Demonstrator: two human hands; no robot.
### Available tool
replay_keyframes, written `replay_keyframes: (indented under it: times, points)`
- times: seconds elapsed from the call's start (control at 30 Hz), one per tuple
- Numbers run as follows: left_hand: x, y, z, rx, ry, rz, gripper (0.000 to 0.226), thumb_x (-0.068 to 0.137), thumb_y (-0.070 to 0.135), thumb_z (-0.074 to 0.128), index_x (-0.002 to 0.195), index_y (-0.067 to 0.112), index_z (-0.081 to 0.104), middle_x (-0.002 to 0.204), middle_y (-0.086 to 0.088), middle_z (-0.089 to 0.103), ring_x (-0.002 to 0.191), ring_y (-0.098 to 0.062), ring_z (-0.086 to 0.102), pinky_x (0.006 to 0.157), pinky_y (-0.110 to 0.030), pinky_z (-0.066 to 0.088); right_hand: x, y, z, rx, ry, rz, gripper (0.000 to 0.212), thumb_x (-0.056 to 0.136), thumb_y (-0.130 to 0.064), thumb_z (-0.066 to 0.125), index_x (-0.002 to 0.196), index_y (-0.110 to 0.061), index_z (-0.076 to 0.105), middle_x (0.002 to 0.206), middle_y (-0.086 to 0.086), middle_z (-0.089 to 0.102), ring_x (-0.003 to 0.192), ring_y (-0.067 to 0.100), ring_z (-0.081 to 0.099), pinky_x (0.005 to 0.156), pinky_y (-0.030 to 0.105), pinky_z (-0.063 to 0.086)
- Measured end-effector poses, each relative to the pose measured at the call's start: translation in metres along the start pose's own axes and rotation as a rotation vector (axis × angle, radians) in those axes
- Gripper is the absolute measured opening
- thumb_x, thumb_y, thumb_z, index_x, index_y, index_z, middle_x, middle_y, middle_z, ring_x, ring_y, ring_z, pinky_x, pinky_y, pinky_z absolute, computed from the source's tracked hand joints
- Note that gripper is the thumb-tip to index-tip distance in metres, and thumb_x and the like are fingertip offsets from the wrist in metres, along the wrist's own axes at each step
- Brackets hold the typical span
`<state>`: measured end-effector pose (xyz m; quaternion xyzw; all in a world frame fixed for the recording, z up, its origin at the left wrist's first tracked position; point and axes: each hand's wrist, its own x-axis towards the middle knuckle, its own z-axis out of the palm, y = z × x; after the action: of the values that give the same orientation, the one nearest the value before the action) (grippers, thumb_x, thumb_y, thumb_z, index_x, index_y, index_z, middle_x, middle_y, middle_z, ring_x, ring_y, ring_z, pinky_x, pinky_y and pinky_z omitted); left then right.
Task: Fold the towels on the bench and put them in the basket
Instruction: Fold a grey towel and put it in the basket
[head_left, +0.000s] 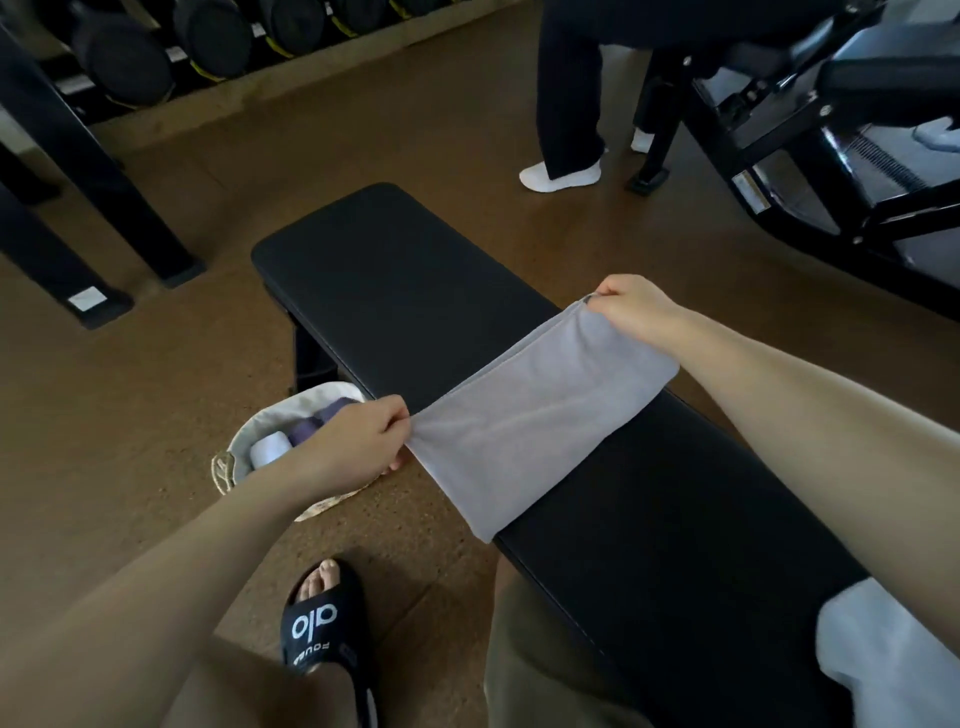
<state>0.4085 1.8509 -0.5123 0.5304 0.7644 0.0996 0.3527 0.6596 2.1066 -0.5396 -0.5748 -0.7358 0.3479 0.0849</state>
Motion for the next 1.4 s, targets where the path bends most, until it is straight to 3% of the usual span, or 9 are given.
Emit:
replay_keyframes:
  times: [0.27, 0.4, 0.67, 0.93, 1.03, 1.13, 1.23, 1.3, 1.4]
  points:
    - [0.008, -0.001, 0.006, 0.147, 0.057, 0.012, 0.023, 0.104, 0.024, 0.039, 0.087, 0.019, 0.052, 0.085, 0.0, 0.063, 0.082, -0.019, 0.061, 0.075, -0.04, 0.048, 0.004, 0.013, 0.025, -0.091, 0.141, -0.097, 0.021, 0.106, -0.028, 0.047, 0.097, -0.013, 0.058, 0.081, 0.003, 0.061, 0.065, 0.018, 0.054, 0.06, 0.036, 0.043]
    - [0.008, 0.004, 0.01, 0.147, 0.146, 0.081, 0.024, 0.105, 0.038, 0.044, 0.09, 0.021, 0.049, 0.079, 0.001, 0.061, 0.074, -0.015, 0.058, 0.067, -0.037, 0.047, 0.004, 0.014, 0.025, -0.107, 0.128, -0.128, 0.019, 0.106, -0.028, 0.047, 0.101, -0.012, 0.058, 0.083, 0.005, 0.062, 0.065, 0.018, 0.054, 0.06, 0.036, 0.044]
    - [0.018, 0.001, 0.013, 0.194, 0.146, 0.078, 0.02, 0.104, 0.024, 0.045, 0.084, 0.023, 0.044, 0.079, 0.0, 0.059, 0.072, -0.018, 0.057, 0.06, -0.034, 0.042, 0.007, 0.01, 0.019, -0.237, 0.146, -0.154, 0.024, 0.108, -0.031, 0.043, 0.099, -0.013, 0.054, 0.078, 0.002, 0.06, 0.064, 0.015, 0.054, 0.053, 0.029, 0.036]
    - [0.022, -0.003, 0.016, 0.159, 0.172, 0.009, 0.014, 0.099, 0.023, 0.047, 0.086, 0.021, 0.048, 0.079, 0.0, 0.061, 0.071, -0.017, 0.059, 0.058, -0.034, 0.045, 0.01, 0.011, 0.029, -0.389, 0.144, -0.146, 0.021, 0.109, -0.035, 0.042, 0.109, -0.017, 0.051, 0.095, 0.005, 0.065, 0.072, 0.013, 0.059, 0.057, 0.028, 0.041]
    - [0.024, -0.003, 0.016, 0.221, 0.21, 0.035, 0.009, 0.098, 0.024, 0.047, 0.089, 0.022, 0.048, 0.088, 0.001, 0.058, 0.077, -0.019, 0.058, 0.059, -0.034, 0.046, 0.002, 0.009, 0.028, -0.45, 0.243, -0.173, 0.028, 0.107, -0.033, 0.045, 0.127, -0.014, 0.051, 0.119, 0.01, 0.061, 0.093, 0.022, 0.064, 0.074, 0.034, 0.051]
    - [0.024, -0.002, 0.019, 0.315, 0.266, 0.089, 0.014, 0.102, 0.034, 0.044, 0.096, 0.023, 0.048, 0.094, 0.003, 0.053, 0.079, -0.018, 0.058, 0.064, -0.038, 0.053, -0.03, 0.0, 0.039, -0.55, 0.392, -0.438, 0.029, 0.102, -0.027, 0.049, 0.127, -0.013, 0.057, 0.122, 0.011, 0.059, 0.106, 0.028, 0.06, 0.09, 0.041, 0.047]
    - [0.025, -0.002, 0.021, 0.339, 0.27, 0.128, 0.014, 0.105, 0.035, 0.043, 0.099, 0.023, 0.05, 0.097, 0.004, 0.052, 0.08, -0.017, 0.059, 0.068, -0.043, 0.057, -0.082, -0.002, 0.06, -0.434, 0.193, -0.684, 0.03, 0.099, -0.028, 0.047, 0.119, -0.015, 0.065, 0.121, 0.003, 0.062, 0.112, 0.023, 0.057, 0.098, 0.038, 0.043]
    - [0.026, -0.004, 0.021, 0.331, 0.253, 0.131, 0.012, 0.105, 0.032, 0.044, 0.099, 0.023, 0.05, 0.099, 0.003, 0.053, 0.082, -0.019, 0.06, 0.07, -0.044, 0.057, -0.104, 0.007, 0.074, -0.459, 0.029, -0.724, 0.037, 0.102, -0.034, 0.043, 0.128, -0.019, 0.065, 0.137, -0.001, 0.056, 0.127, 0.017, 0.049, 0.11, 0.034, 0.036]
    - [0.029, -0.004, 0.02, 0.308, 0.233, 0.123, 0.011, 0.105, 0.027, 0.045, 0.098, 0.021, 0.051, 0.1, 0.001, 0.053, 0.082, -0.019, 0.059, 0.07, -0.041, 0.055, -0.105, 0.019, 0.075, -0.563, -0.027, -0.695, 0.049, 0.105, -0.041, 0.034, 0.15, -0.026, 0.049, 0.161, -0.003, 0.035, 0.15, 0.016, 0.027, 0.123, 0.034, 0.016]
